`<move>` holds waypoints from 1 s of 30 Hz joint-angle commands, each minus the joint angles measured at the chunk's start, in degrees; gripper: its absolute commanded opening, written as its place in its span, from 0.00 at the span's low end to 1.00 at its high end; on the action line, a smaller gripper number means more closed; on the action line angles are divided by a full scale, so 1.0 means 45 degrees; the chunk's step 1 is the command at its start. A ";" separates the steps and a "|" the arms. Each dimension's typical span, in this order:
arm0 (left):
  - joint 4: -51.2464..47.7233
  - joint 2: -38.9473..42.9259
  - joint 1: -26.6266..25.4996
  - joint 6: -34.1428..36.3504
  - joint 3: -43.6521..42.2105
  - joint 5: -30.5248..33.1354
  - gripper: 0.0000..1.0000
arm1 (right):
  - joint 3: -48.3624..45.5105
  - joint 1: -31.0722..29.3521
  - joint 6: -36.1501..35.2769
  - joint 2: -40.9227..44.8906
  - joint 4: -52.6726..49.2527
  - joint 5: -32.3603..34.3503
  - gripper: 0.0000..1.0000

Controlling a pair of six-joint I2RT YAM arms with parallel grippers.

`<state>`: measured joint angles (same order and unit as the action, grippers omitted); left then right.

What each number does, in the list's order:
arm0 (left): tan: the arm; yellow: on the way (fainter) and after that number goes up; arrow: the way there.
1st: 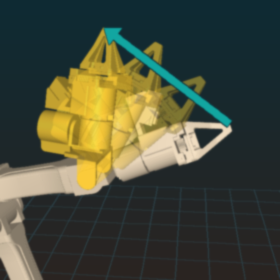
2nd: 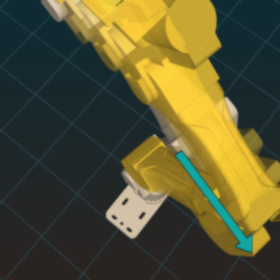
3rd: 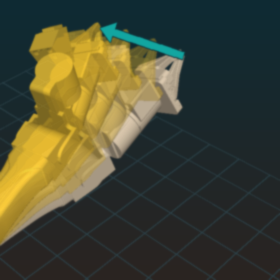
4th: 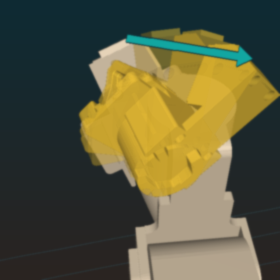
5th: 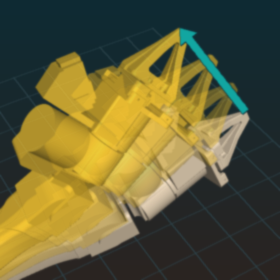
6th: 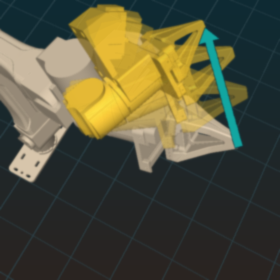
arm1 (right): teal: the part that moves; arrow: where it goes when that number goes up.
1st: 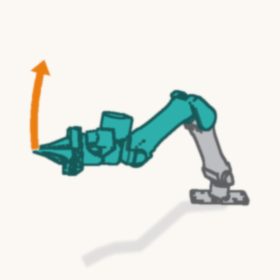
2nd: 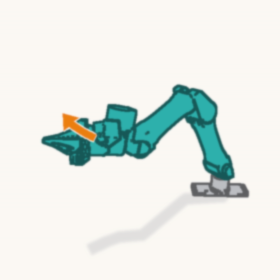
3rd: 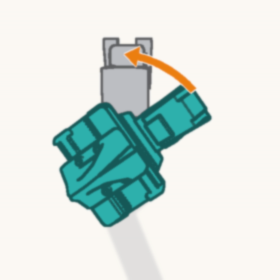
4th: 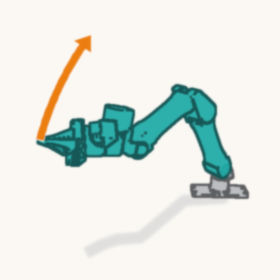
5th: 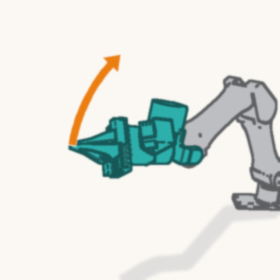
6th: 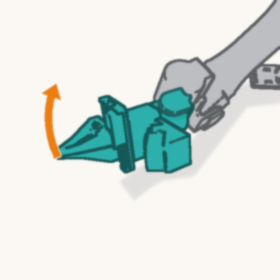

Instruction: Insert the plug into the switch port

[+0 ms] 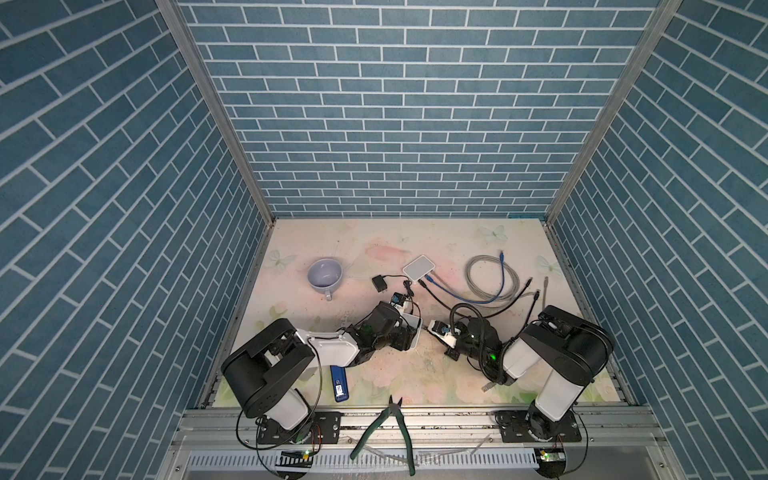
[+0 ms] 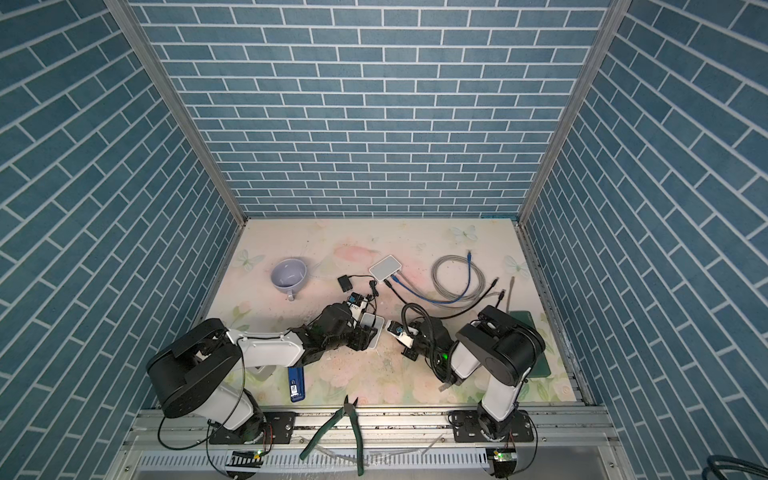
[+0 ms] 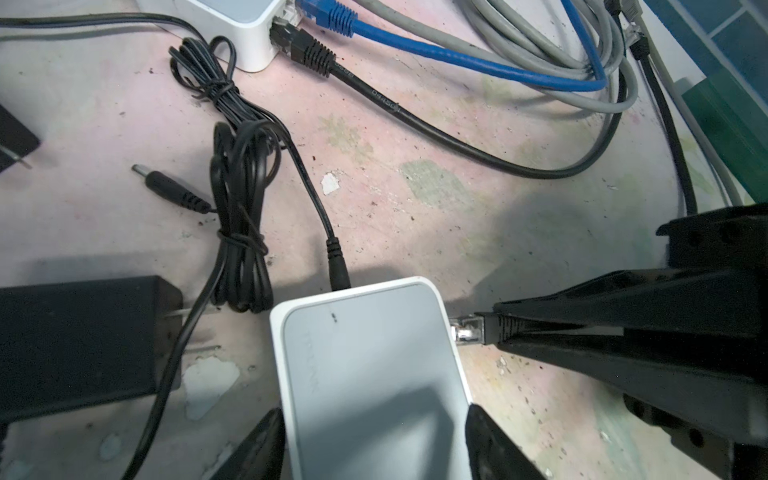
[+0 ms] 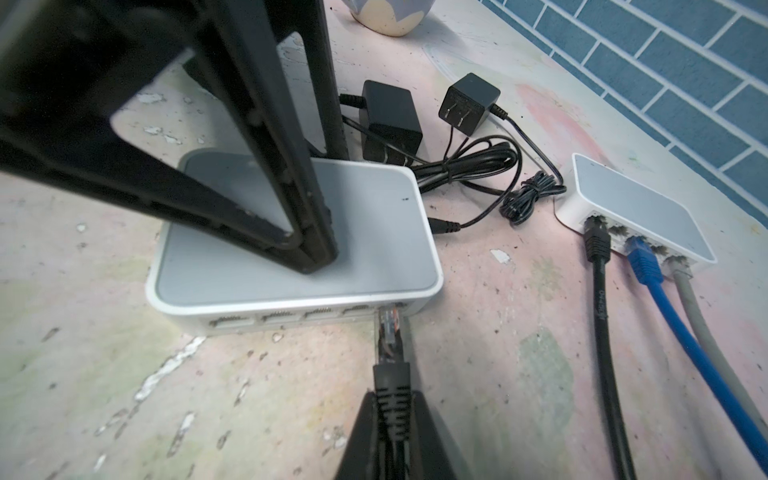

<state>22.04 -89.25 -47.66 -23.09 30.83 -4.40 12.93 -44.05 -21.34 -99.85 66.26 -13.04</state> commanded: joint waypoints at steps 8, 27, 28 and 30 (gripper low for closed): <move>-0.0084 0.0198 0.0236 0.0229 0.0257 -0.0263 0.70 | -0.0284 -0.0143 -0.0569 0.1411 -0.0950 -0.0174 0.00; 0.0579 -0.0901 0.0630 0.0095 0.0512 -0.0616 0.69 | 0.0115 -0.0131 -0.0752 0.1919 -0.2475 0.0626 0.00; 0.0687 -0.0918 0.0630 0.0108 0.0501 -0.0659 0.70 | 0.0141 -0.0123 -0.0636 0.1763 -0.2193 0.0622 0.00; 0.0884 -0.0946 0.0630 0.0108 0.0482 -0.0700 0.70 | 0.0171 -0.0132 -0.0455 0.1408 -0.1488 0.0701 0.00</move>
<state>24.38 -92.79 -45.12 -23.09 32.56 -6.79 12.51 -44.36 -25.74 -91.59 53.78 -11.00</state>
